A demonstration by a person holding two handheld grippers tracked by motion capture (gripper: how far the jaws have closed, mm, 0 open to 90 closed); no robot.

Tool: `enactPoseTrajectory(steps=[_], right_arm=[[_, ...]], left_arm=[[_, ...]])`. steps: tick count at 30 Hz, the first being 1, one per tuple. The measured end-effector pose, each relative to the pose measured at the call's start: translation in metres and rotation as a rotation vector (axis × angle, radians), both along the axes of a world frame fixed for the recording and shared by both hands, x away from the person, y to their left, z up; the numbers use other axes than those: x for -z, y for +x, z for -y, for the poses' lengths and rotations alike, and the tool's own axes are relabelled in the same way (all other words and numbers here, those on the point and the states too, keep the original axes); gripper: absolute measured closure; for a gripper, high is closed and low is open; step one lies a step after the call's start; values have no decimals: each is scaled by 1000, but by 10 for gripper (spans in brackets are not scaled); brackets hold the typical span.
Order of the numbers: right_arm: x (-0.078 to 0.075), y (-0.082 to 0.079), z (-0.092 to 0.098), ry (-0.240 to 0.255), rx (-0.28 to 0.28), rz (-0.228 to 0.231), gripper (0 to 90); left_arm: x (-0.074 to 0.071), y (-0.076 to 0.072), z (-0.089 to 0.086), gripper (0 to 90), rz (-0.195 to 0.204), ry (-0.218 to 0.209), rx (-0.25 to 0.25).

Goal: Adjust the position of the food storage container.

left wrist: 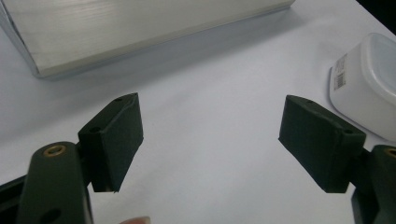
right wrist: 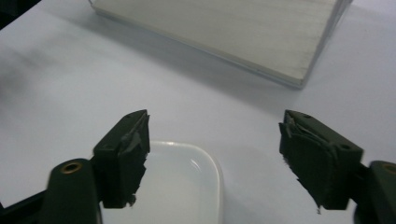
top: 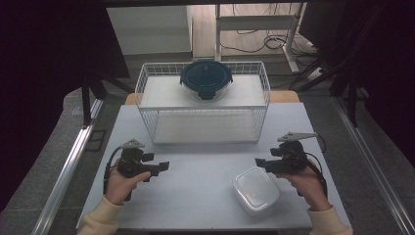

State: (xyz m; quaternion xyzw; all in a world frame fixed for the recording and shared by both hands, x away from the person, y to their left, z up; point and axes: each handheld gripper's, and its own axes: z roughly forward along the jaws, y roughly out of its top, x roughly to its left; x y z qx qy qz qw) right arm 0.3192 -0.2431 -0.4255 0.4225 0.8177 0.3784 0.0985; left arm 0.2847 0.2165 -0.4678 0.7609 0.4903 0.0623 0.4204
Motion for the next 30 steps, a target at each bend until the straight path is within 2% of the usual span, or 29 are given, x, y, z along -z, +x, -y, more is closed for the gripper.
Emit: enactPoseTrajectory(steps=[5, 8, 13, 15, 17, 20, 22, 25, 27, 30], right_arm=[[1, -8, 19, -1, 16, -19, 361], [2, -16, 30, -8, 24, -29, 445], [3, -32, 43, -55, 18, -45, 590], [4, -42, 46, -81, -5, -49, 636], [7, -53, 47, -136, -29, -48, 666], [12, -66, 48, -181, -48, -56, 730], [19, -76, 49, -225, -71, -72, 779], [26, -87, 47, -298, -111, -62, 839], [30, -91, 44, -317, -144, -79, 870], [36, -93, 38, -318, -187, -112, 893]], left_arm=[[2, 2, 1, 211, -10, 0, 7], [3, 2, 1, 210, -12, 6, 9], [5, 0, 0, 210, -19, 11, 7], [5, 0, 0, 210, -19, 7, 8], [4, -1, -1, 211, -12, 4, 1], [4, -1, -5, 212, -12, -8, -10], [4, -1, -6, 213, -20, -16, -7], [4, -2, -6, 213, -21, -17, -6], [4, -2, -5, 213, -22, -20, -7], [4, -1, -6, 213, -23, -18, -8]])
